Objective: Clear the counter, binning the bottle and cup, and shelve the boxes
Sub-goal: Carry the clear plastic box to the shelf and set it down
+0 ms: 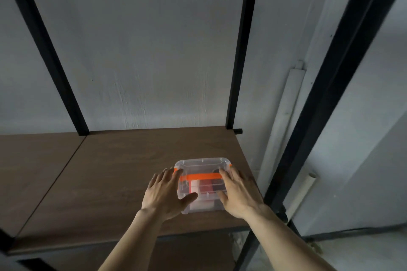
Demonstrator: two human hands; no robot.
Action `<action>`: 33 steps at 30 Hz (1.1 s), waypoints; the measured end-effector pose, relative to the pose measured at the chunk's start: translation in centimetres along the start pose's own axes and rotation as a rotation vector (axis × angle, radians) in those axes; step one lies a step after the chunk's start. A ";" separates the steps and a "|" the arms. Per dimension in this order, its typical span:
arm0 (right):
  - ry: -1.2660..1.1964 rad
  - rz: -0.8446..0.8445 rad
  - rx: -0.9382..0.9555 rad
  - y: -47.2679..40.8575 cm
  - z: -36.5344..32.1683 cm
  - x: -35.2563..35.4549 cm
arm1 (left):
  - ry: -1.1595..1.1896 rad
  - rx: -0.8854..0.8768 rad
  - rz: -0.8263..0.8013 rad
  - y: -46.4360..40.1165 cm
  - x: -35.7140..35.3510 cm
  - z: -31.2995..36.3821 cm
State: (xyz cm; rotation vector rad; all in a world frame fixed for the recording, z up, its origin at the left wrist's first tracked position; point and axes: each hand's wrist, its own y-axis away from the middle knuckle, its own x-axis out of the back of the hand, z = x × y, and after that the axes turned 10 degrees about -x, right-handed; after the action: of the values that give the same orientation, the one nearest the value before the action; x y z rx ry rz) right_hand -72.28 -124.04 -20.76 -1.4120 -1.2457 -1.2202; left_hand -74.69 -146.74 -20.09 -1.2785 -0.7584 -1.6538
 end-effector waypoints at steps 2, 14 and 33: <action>-0.010 -0.013 0.025 1.4 0.4 0.9 | -0.038 -0.032 -0.007 1.0 0.7 1.2; -0.103 0.012 -0.047 15.6 7.8 6.1 | -0.092 -0.166 -0.018 9.2 2.1 13.5; -0.044 0.138 -1.108 51.2 29.5 15.1 | 0.030 -1.042 -0.332 12.1 -3.8 48.0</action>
State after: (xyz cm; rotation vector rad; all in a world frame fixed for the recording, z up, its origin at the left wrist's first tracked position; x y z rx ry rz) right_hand -17.61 -99.18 -10.19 -2.2328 -0.4115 -1.8956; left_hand -43.48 -109.27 -10.76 -1.8655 -0.0181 -2.4729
